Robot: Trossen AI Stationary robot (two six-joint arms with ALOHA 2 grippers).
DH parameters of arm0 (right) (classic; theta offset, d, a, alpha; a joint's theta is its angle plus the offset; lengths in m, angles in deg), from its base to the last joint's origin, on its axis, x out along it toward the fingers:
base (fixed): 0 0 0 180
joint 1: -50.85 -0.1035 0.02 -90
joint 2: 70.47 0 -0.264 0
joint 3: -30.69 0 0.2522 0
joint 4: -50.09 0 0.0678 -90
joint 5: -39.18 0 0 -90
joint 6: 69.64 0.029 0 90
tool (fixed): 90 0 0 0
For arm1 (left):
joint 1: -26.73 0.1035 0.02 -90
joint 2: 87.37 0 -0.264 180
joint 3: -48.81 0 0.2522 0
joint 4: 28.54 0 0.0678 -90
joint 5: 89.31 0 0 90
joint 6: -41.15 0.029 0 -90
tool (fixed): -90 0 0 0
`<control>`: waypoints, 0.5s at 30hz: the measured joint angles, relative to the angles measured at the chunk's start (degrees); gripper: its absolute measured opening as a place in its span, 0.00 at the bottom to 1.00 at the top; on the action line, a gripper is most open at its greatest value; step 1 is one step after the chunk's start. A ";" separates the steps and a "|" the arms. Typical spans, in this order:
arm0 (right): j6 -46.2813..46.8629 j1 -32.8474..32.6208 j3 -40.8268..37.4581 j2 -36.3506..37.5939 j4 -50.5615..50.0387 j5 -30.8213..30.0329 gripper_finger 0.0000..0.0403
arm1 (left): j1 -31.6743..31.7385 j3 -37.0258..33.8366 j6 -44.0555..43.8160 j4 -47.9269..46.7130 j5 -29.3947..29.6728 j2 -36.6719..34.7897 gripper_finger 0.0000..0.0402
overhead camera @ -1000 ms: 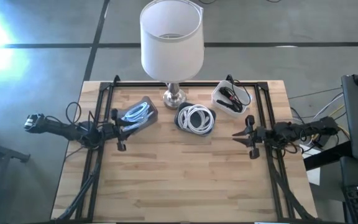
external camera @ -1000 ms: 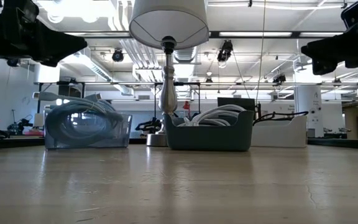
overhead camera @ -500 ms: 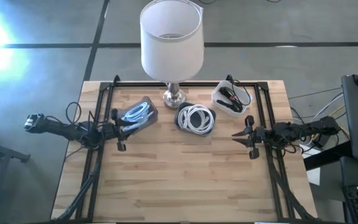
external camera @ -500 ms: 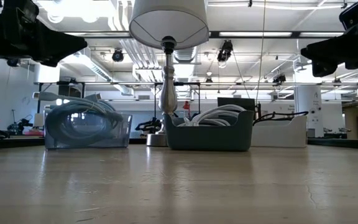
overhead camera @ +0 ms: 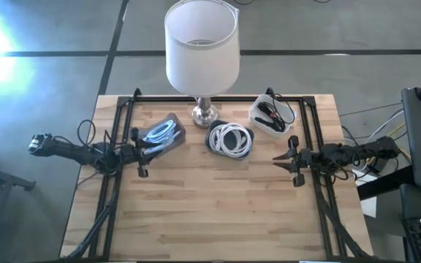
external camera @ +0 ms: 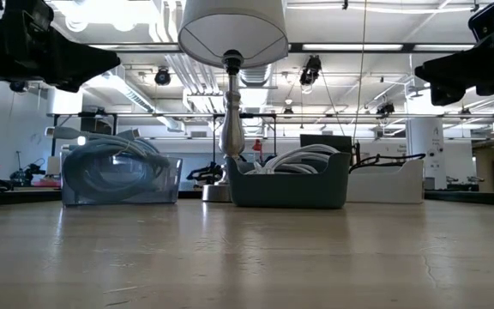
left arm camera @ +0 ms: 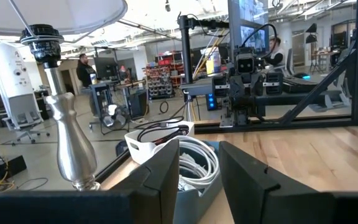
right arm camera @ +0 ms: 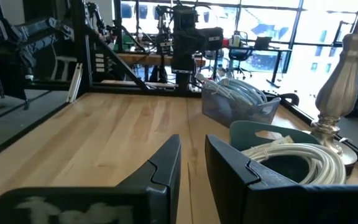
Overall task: Pick & Place USB Port
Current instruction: Return to Home Position
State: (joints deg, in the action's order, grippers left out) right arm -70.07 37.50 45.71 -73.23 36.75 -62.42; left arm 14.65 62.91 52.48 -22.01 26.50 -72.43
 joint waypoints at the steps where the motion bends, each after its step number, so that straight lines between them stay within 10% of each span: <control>1: 0.03 0.00 0.00 0.00 0.00 -0.04 0.17 | 0.00 0.00 0.00 0.00 0.00 0.00 0.29; 15: 0.50 0.00 0.00 0.00 0.00 -0.06 0.17 | 0.00 0.00 0.00 0.00 0.00 0.00 0.29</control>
State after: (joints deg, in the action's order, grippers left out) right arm -69.57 37.50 45.71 -73.23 36.75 -62.48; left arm 14.65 62.91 52.48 -22.01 26.50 -72.43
